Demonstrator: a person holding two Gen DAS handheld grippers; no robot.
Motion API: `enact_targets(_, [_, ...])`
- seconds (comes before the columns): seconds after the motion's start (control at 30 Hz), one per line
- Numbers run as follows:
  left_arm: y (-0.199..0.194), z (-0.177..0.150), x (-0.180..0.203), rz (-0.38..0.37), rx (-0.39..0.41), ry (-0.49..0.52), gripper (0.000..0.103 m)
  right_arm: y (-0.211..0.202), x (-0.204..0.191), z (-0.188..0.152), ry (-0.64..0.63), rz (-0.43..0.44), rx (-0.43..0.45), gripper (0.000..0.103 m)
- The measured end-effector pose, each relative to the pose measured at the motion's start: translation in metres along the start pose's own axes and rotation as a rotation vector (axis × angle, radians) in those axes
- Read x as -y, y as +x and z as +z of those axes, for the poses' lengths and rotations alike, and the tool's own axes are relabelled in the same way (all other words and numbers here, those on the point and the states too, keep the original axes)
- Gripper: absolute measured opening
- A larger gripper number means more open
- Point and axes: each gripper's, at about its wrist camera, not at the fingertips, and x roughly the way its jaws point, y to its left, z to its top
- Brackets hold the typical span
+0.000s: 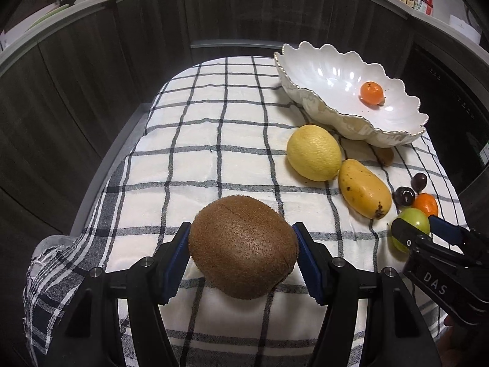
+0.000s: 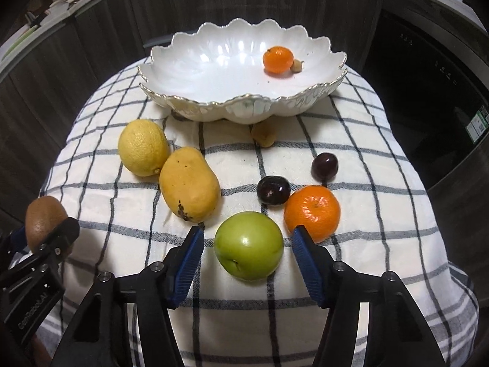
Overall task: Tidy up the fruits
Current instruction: 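Grasp the kiwi with the left gripper while the right gripper grasps the green apple, then lift the kiwi and green apple and carry them over the white bowl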
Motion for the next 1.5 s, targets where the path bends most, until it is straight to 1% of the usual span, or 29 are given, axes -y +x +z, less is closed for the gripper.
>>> enact_targets(0.1, [0.001, 0.0, -0.002, 0.007, 0.003, -0.002, 0.064, 0.007, -0.001, -0.001, 0.002, -0.007, -0.017, 0.057])
enact_targets(0.2, [0.003, 0.001, -0.003, 0.004, 0.0, -0.006, 0.064, 0.013, -0.002, -0.002, 0.004, -0.006, -0.029, 0.05])
enact_targets(0.5, [0.001, 0.001, -0.001, 0.002, 0.006, -0.004, 0.064, 0.009, -0.003, -0.003, 0.001, 0.013, -0.009, 0.049])
enact_targets(0.9, [-0.015, 0.009, 0.009, -0.015, 0.037, 0.005, 0.064, -0.024, 0.004, 0.006, 0.006, 0.037, 0.066, 0.049])
enact_targets(1.23, [-0.026, 0.031, 0.023, -0.038, 0.086, 0.021, 0.064, -0.048, 0.014, 0.024, 0.012, 0.031, 0.132, 0.049])
enact_targets(1.5, [-0.03, 0.062, 0.036, -0.071, 0.127, 0.035, 0.064, -0.056, 0.023, 0.046, 0.02, 0.019, 0.177, 0.049])
